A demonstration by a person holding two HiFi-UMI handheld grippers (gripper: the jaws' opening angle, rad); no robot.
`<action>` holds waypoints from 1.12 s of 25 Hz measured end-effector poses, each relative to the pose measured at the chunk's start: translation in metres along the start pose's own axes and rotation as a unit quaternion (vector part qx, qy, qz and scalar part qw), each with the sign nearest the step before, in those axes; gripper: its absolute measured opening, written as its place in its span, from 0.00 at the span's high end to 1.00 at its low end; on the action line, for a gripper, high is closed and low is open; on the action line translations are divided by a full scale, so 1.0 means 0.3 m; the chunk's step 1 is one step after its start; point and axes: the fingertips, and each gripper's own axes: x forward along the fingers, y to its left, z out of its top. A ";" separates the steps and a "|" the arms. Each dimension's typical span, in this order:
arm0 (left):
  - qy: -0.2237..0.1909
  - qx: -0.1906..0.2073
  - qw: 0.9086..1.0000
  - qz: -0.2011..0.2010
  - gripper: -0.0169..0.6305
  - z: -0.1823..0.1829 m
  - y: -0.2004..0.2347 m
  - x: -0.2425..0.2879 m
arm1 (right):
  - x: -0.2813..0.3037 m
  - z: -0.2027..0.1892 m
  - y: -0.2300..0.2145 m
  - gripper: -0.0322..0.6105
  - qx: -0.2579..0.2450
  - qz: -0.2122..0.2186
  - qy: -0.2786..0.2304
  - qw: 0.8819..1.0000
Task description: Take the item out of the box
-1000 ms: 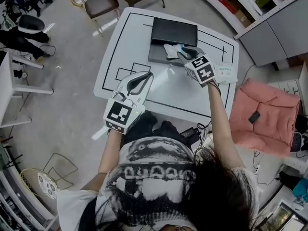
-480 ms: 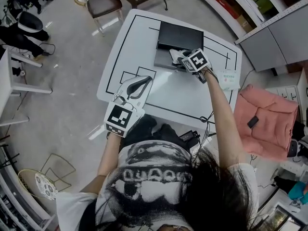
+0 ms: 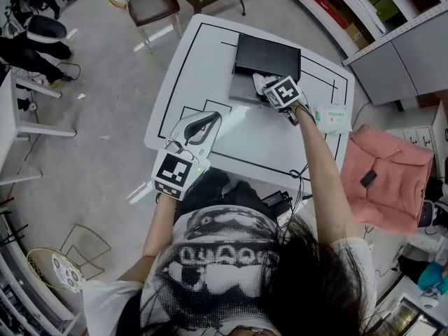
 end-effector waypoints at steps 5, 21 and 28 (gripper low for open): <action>-0.001 0.000 1.000 -0.001 0.97 -0.001 0.010 0.009 | -0.007 0.002 -0.008 0.92 0.002 -0.003 -0.007 1.000; 0.000 0.006 1.000 -0.009 0.97 0.016 -0.039 0.042 | -0.225 0.054 0.062 0.94 -0.018 0.013 -0.102 0.995; 0.002 0.012 1.000 -0.015 0.97 0.025 -0.109 0.058 | -0.434 0.098 0.128 0.94 -0.011 0.003 -0.200 0.980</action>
